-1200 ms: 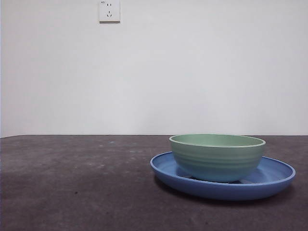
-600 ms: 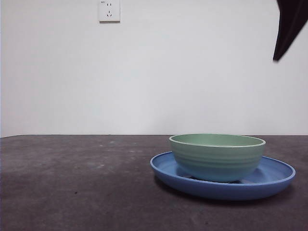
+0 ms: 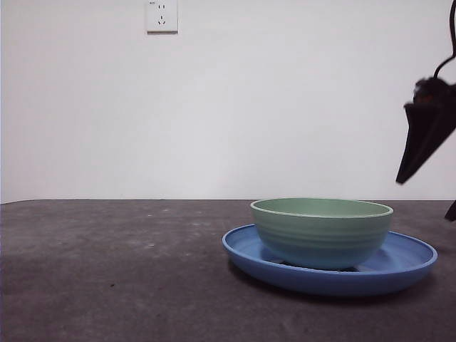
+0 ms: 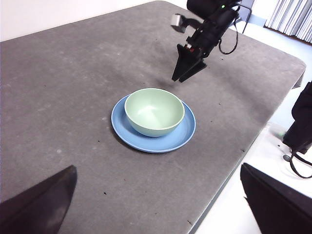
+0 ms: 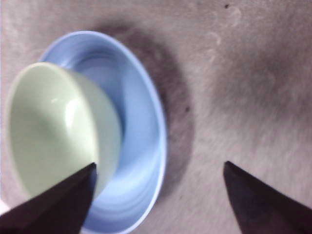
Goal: Place the green bowl on the blue plate
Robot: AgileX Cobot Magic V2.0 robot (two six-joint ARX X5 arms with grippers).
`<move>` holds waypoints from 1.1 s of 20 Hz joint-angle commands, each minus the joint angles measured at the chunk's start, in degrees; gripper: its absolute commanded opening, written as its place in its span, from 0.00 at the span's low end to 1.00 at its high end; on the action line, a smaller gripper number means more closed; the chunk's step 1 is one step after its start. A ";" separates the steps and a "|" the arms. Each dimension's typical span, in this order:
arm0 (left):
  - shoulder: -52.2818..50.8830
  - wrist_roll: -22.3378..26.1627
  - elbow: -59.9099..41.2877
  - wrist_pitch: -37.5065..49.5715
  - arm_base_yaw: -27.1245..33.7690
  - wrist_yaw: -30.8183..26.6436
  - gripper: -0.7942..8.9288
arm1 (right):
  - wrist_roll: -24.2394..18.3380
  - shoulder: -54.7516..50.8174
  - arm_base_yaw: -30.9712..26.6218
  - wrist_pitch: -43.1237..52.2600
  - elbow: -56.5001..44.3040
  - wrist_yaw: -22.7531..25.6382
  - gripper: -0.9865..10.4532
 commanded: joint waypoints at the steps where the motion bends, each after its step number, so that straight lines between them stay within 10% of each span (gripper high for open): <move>1: 0.04 0.87 0.44 0.55 -0.33 -0.11 0.70 | -1.49 3.06 -0.07 0.92 0.98 -0.39 0.40; 22: 0.04 0.90 0.46 0.55 -0.33 -0.11 0.70 | -3.02 12.26 4.50 3.43 0.96 -3.93 0.22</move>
